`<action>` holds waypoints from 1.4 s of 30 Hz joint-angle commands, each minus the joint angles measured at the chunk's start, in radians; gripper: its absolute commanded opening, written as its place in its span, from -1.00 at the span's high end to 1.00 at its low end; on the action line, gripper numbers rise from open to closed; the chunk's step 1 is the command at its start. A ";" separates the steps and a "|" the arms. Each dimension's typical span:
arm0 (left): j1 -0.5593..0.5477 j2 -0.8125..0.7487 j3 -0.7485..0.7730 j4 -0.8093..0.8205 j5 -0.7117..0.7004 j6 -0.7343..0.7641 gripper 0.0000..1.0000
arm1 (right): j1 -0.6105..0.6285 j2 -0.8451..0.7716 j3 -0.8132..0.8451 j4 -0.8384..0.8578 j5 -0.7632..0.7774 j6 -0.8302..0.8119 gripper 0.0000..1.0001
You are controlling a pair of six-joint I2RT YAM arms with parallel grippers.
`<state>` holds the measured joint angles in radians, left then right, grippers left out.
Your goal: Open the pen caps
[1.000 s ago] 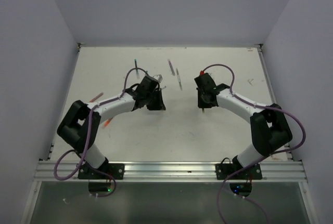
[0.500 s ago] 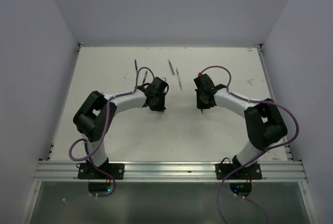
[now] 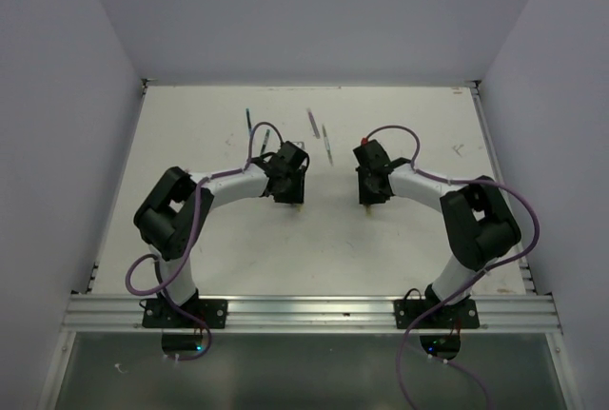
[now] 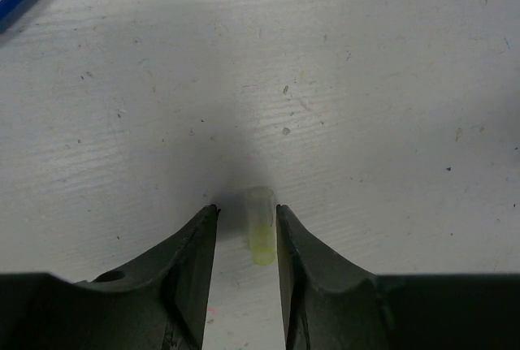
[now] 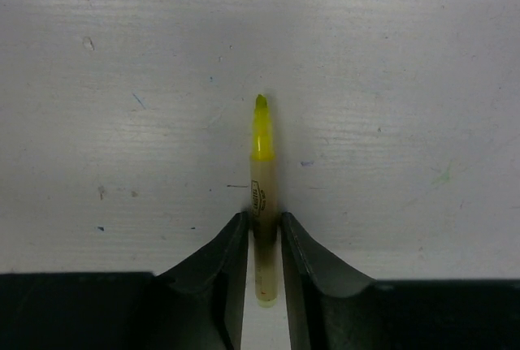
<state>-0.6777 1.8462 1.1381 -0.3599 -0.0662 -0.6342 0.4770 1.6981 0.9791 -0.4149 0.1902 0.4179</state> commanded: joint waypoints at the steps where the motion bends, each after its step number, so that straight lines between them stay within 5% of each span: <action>1: -0.003 0.016 -0.005 -0.042 -0.050 0.019 0.21 | -0.003 -0.006 -0.010 0.027 -0.001 -0.016 0.41; 8: -0.003 0.001 -0.018 -0.027 -0.057 0.018 0.14 | -0.003 -0.018 -0.007 0.010 -0.006 -0.031 0.21; 18: 0.012 -0.110 -0.044 -0.007 -0.101 0.041 -0.29 | -0.003 -0.103 0.081 -0.035 -0.001 -0.094 -0.39; 30: 0.047 -0.252 -0.029 0.059 0.052 0.085 -0.43 | -0.003 0.116 0.386 -0.055 -0.136 -0.180 -0.39; 42: 0.076 -0.406 -0.044 0.015 -0.004 0.102 -0.46 | -0.003 0.362 0.552 0.036 -0.187 -0.182 -0.36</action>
<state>-0.6151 1.5131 1.1011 -0.3580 -0.0483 -0.5556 0.4767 2.0575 1.4685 -0.4339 0.0269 0.2485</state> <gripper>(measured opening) 0.725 0.683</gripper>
